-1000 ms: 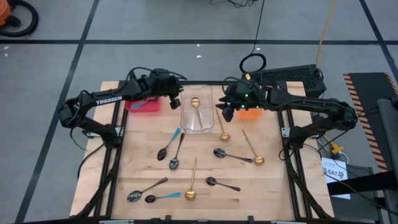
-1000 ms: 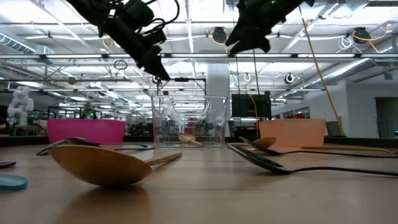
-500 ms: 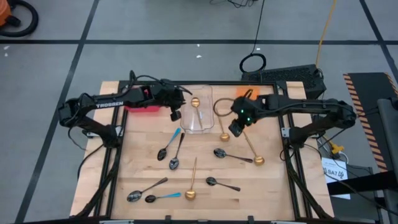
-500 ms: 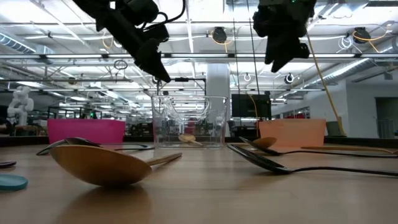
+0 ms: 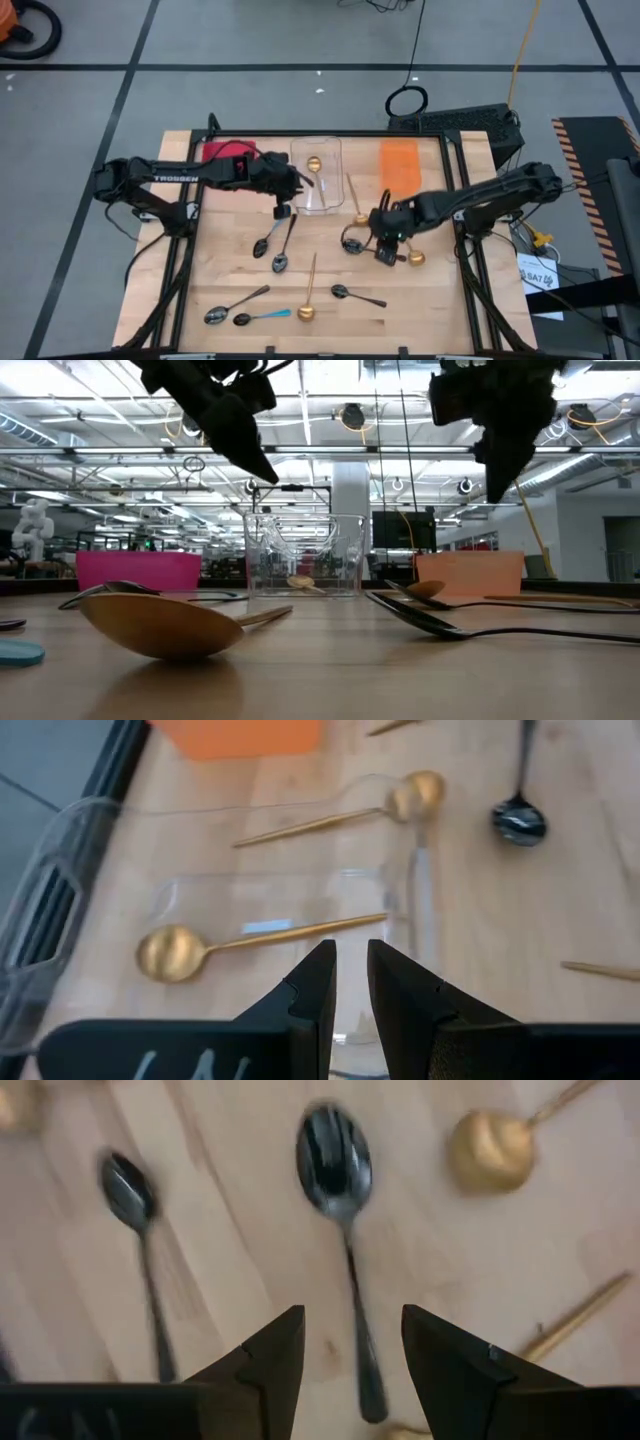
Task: Sort silverware by color (type)
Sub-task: Put the black spoon into the orange bin
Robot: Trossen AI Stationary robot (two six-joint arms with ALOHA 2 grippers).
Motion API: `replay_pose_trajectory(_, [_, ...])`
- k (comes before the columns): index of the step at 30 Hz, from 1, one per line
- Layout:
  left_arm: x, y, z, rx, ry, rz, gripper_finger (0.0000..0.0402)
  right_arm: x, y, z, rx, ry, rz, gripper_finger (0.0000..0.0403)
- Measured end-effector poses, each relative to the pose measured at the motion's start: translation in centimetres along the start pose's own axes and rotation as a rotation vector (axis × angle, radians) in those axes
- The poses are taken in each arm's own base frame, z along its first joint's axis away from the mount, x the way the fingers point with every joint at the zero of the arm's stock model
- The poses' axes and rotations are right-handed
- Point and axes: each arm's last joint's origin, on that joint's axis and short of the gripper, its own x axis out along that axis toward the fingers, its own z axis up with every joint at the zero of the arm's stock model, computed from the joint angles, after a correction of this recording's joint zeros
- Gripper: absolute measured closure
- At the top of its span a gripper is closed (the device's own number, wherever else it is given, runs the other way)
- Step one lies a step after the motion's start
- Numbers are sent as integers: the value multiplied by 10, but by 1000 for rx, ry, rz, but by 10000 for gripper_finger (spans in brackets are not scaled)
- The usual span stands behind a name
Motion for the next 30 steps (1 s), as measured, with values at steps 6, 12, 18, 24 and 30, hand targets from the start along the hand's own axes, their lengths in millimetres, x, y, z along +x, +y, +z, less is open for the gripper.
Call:
replay_pose_trajectory(6, [0, -13, 2, 29, 1, -33, 332, 32, 26, -7, -107, 23, -47, 238])
replay_pose_trajectory(12, [-1, -29, 1, 58, 27, -72, 332, 51, 32, -11, -179, -7, -187, 238])
replay_pose_trajectory(18, [-3, -47, -2, 105, 65, -115, 332, 68, 36, -7, -259, -36, -231, 238])
replay_pose_trajectory(24, [-4, -57, -4, 134, 89, -140, 332, 94, 37, -3, -279, -10, -244, 238])
replay_pose_trajectory(30, [-5, -58, -6, 139, 112, -144, 332, 108, 36, -2, -267, 27, -249, 240])
